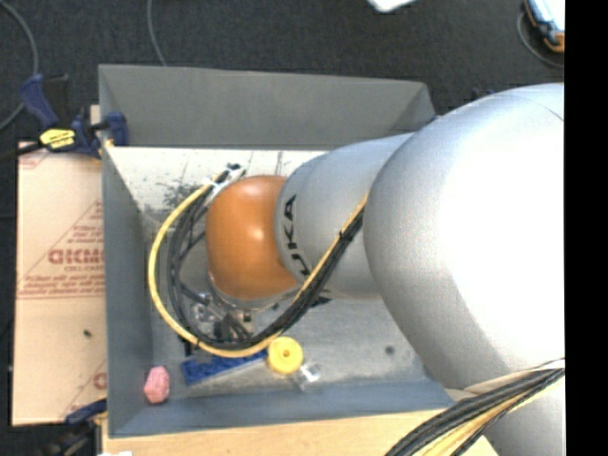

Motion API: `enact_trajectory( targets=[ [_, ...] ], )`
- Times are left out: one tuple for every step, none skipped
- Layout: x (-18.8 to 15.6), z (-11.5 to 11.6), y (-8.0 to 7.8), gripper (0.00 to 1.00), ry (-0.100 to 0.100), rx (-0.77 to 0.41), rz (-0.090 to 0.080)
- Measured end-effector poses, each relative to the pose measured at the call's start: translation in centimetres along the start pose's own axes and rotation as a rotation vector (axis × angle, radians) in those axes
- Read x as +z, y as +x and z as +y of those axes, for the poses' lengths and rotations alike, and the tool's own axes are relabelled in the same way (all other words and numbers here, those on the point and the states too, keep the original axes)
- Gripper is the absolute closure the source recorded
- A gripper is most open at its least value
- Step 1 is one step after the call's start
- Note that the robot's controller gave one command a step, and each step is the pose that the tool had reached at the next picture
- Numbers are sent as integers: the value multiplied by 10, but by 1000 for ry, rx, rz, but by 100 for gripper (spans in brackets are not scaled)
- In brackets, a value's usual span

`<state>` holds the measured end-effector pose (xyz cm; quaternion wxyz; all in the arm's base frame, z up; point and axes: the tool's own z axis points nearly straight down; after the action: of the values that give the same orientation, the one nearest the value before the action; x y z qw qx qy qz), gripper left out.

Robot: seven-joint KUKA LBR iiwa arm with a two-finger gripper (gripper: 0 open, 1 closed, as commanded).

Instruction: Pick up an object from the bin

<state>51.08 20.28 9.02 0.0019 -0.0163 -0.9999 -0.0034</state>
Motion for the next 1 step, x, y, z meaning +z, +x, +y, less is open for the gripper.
enact_trajectory(
  targets=[
    [-7, 0, -1, 100, -1, 0, -2]
  ],
)
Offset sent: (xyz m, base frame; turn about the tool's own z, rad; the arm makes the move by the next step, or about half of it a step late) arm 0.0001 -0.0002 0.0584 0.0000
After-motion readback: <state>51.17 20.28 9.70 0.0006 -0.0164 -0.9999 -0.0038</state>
